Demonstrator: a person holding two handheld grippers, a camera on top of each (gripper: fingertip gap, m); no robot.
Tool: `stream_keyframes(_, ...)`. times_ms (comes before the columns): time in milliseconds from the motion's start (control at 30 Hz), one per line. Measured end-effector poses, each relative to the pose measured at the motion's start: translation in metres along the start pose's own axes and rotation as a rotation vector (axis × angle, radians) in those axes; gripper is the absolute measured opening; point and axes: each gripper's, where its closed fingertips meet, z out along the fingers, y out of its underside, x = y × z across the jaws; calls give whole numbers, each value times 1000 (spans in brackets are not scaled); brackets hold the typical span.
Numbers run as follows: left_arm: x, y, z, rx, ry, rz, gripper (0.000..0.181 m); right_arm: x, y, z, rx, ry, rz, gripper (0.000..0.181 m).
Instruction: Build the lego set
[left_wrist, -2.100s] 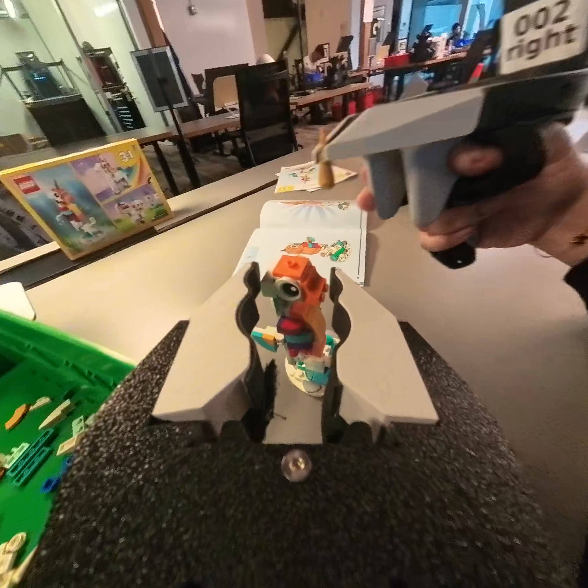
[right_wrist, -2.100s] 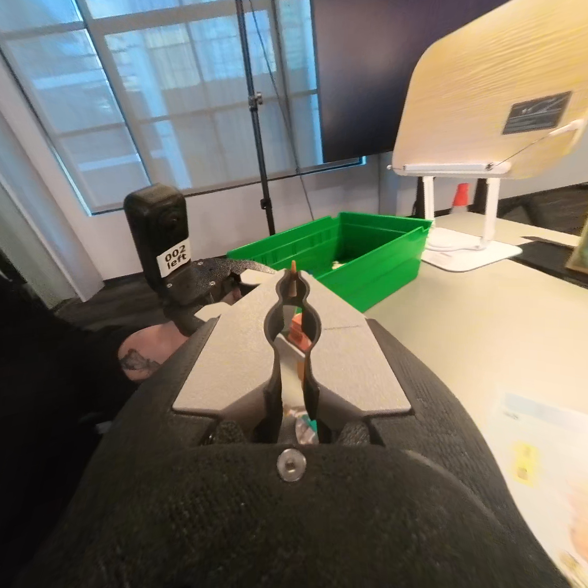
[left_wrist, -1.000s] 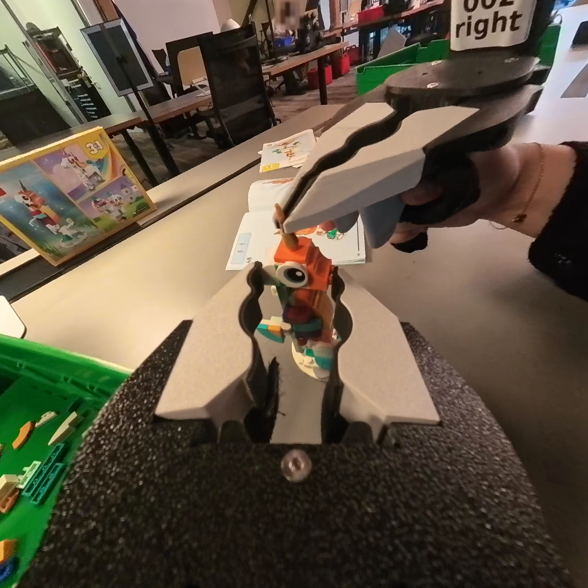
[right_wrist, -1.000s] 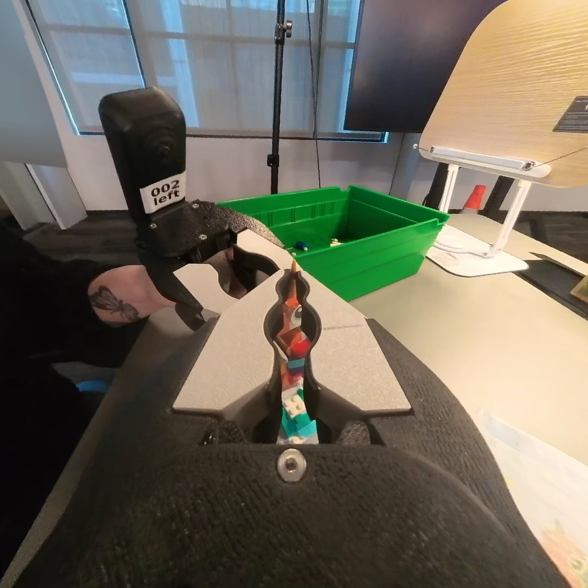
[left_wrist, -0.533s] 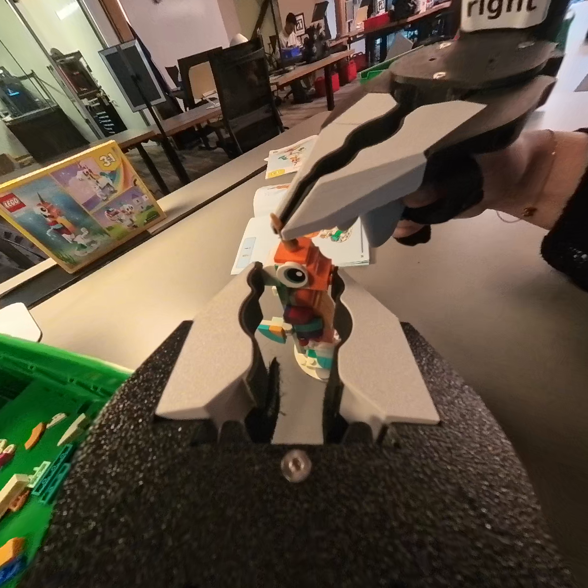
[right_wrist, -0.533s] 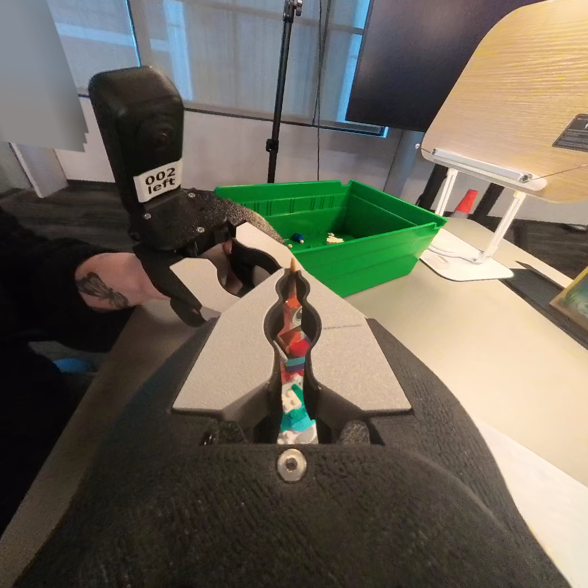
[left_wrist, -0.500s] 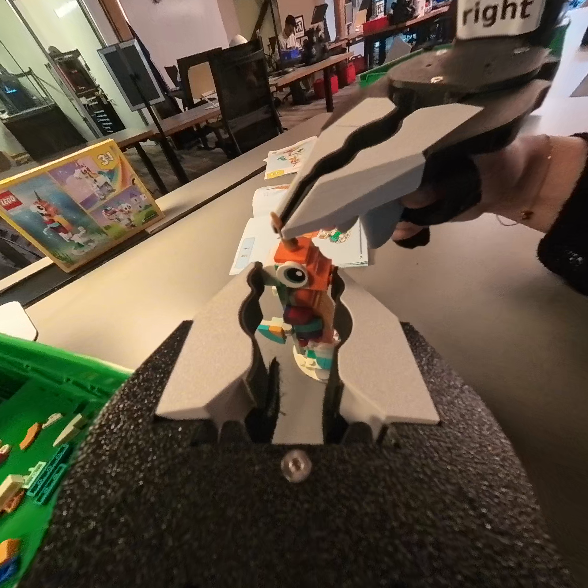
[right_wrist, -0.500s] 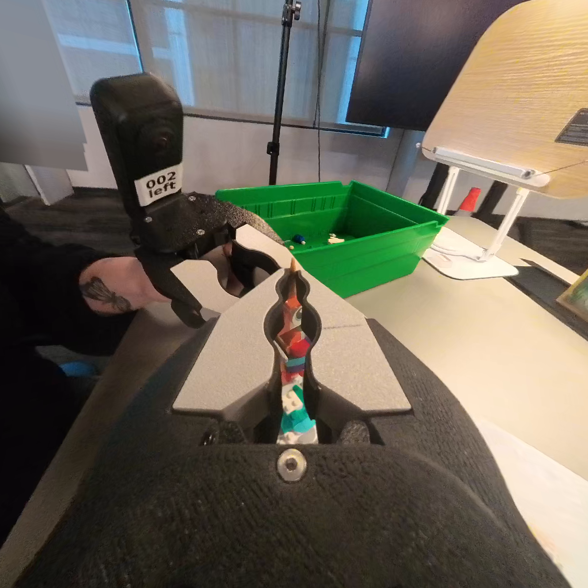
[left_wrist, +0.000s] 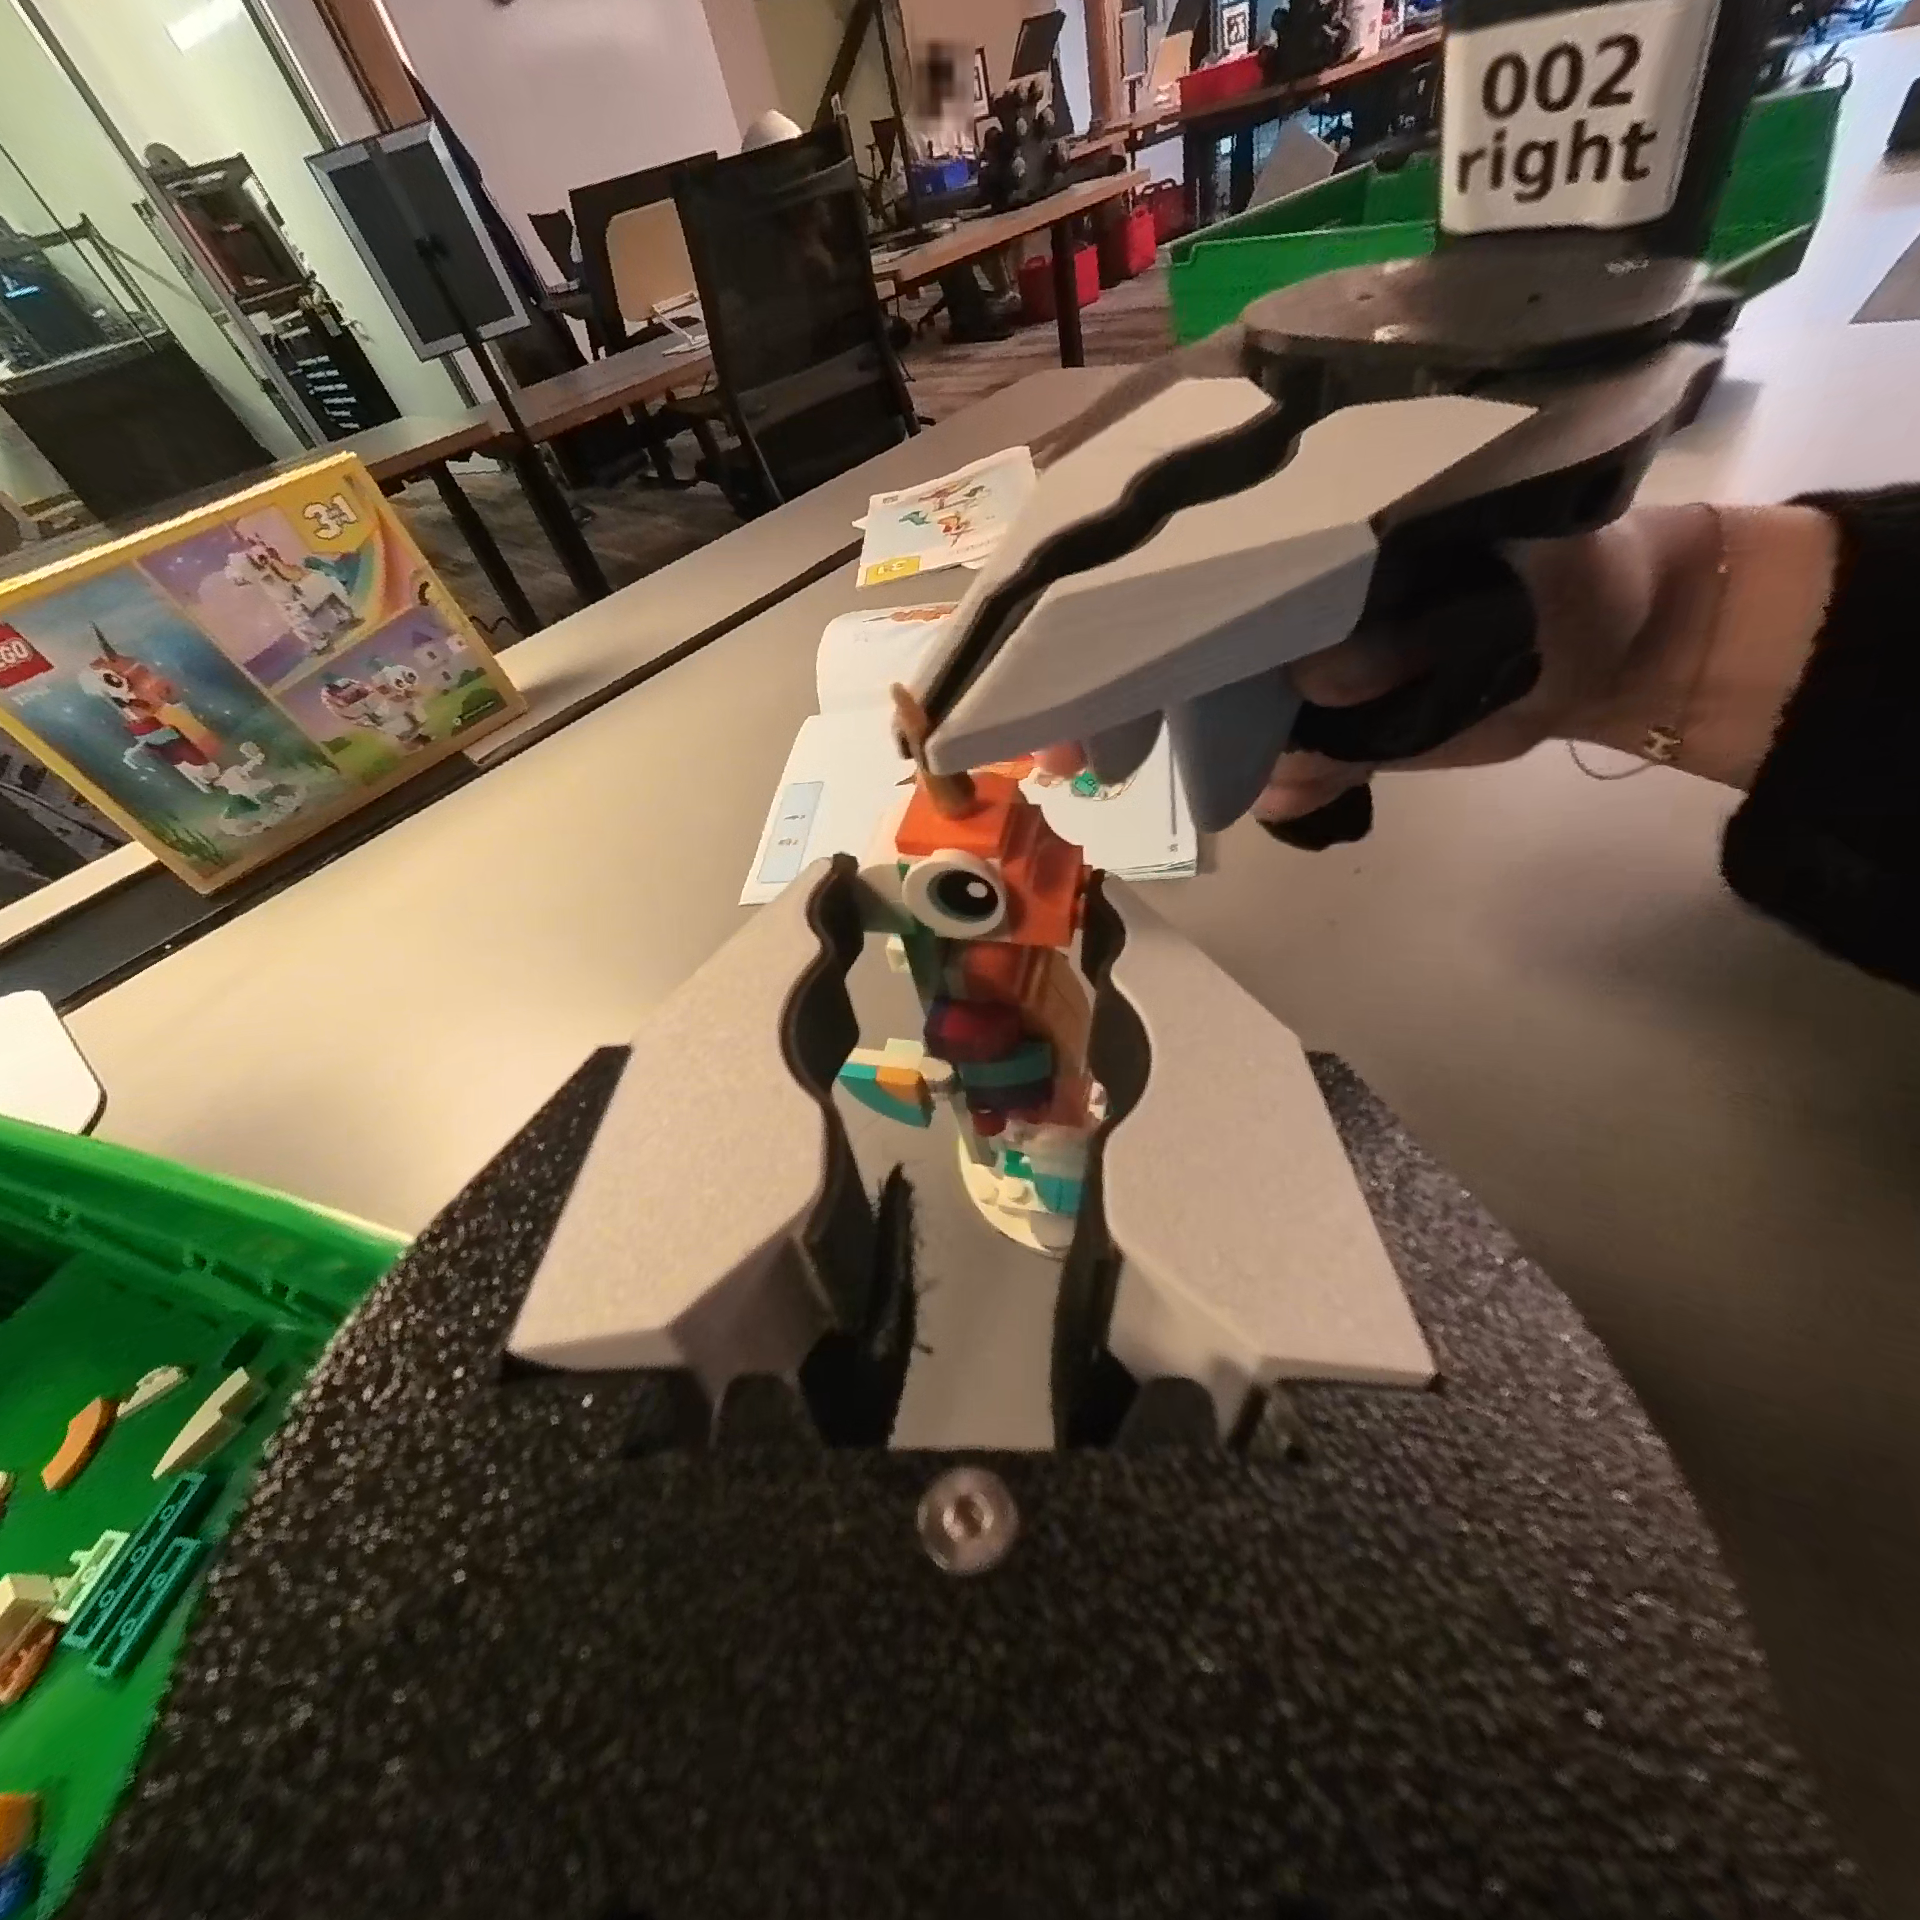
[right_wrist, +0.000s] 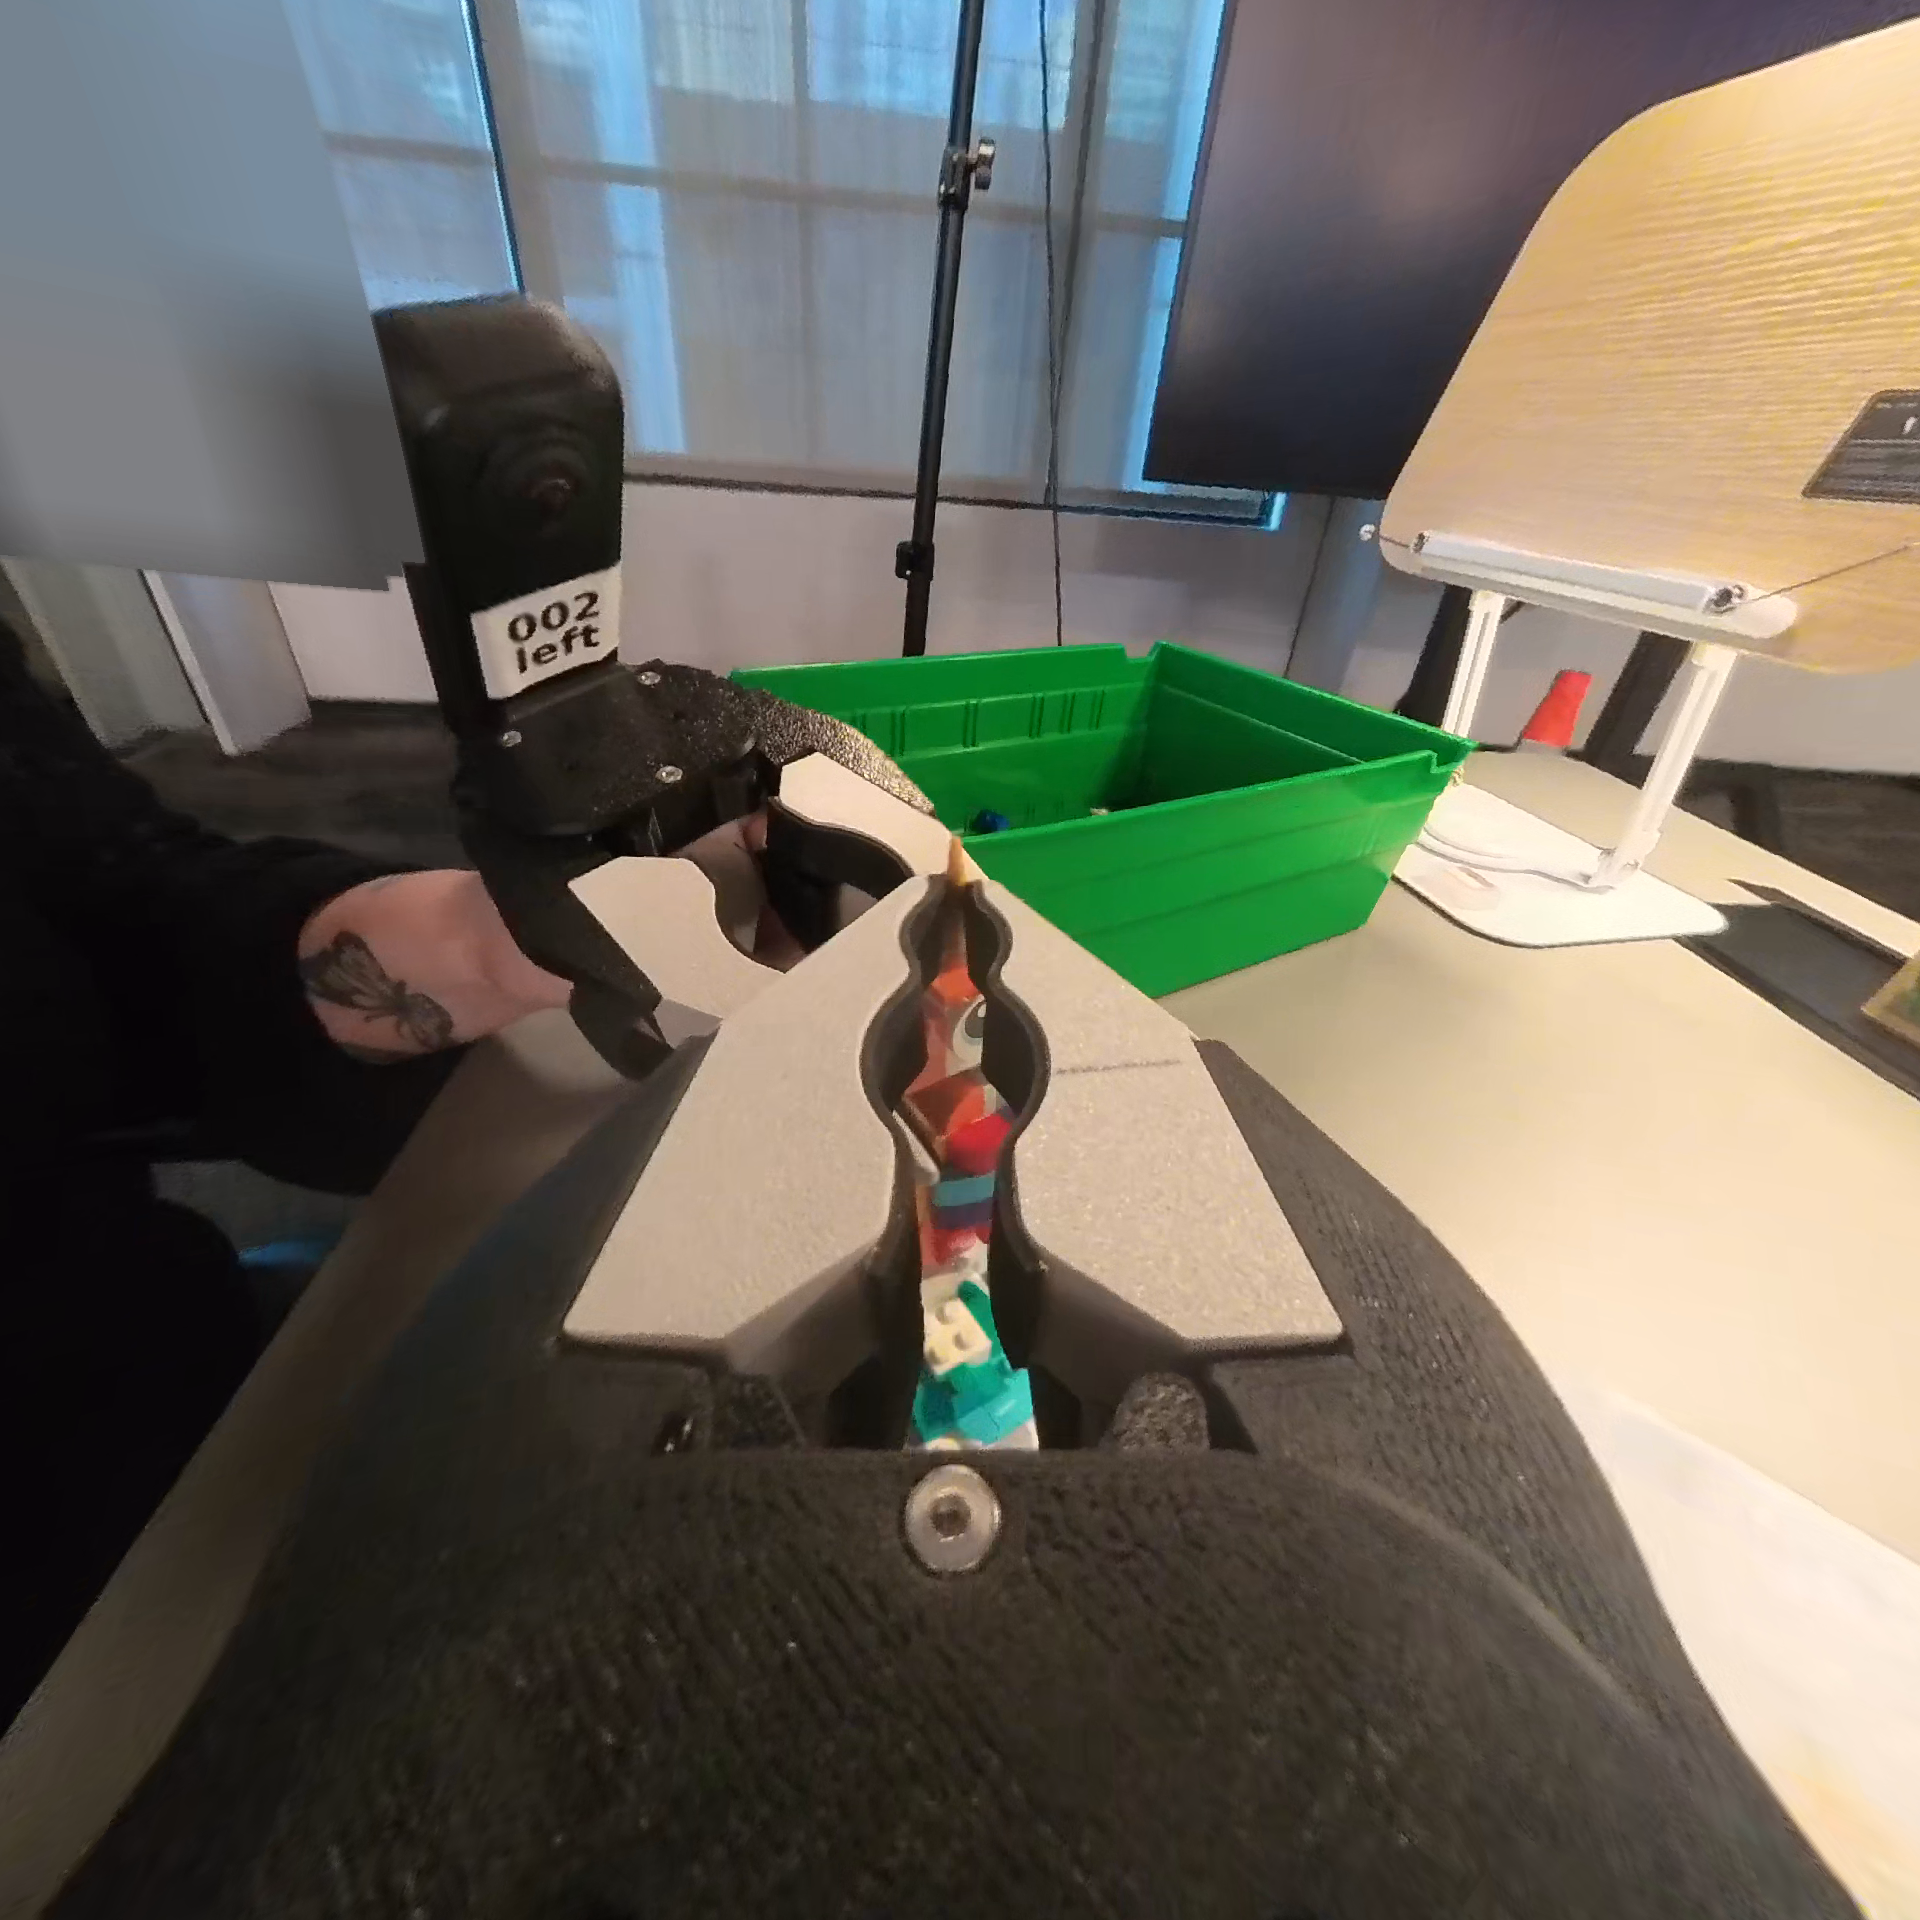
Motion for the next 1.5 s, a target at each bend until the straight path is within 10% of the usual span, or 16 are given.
stream_keyframes(1500,-2,-6,1,25,5,-47,40,3,-5,-3,56,92,-38,1)
